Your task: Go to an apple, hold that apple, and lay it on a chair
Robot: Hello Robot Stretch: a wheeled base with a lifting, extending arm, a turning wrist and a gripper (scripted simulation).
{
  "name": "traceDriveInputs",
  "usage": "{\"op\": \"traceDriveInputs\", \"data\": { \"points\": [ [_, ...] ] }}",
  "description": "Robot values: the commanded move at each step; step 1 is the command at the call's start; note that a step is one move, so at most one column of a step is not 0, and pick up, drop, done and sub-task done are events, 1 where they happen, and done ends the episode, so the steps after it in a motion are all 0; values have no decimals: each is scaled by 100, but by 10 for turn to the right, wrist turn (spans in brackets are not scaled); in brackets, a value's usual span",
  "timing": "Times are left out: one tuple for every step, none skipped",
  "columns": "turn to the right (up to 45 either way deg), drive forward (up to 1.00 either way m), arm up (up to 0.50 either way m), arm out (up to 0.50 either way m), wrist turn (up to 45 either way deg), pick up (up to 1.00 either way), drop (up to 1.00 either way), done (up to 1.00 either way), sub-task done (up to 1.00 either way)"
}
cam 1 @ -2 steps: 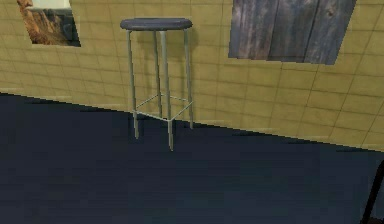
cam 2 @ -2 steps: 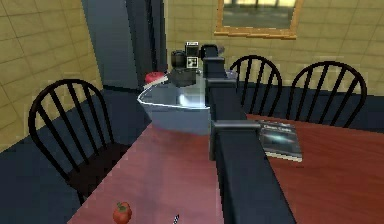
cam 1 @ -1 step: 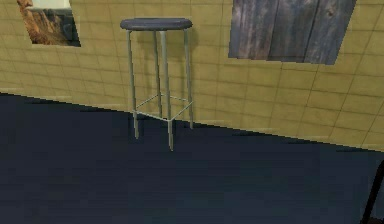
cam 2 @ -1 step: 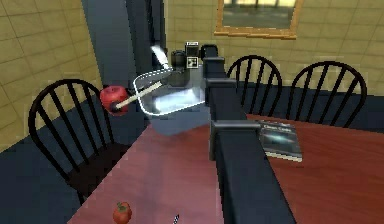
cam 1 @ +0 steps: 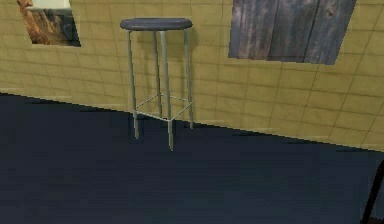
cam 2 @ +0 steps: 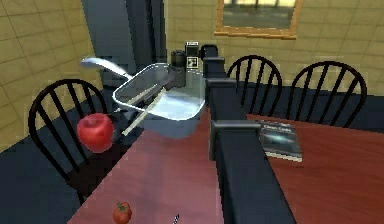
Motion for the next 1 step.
{"op": "traceDriveInputs", "data": {
  "points": [
    [0,0,0,0,-90,0,0,0,0]
  ]
}}
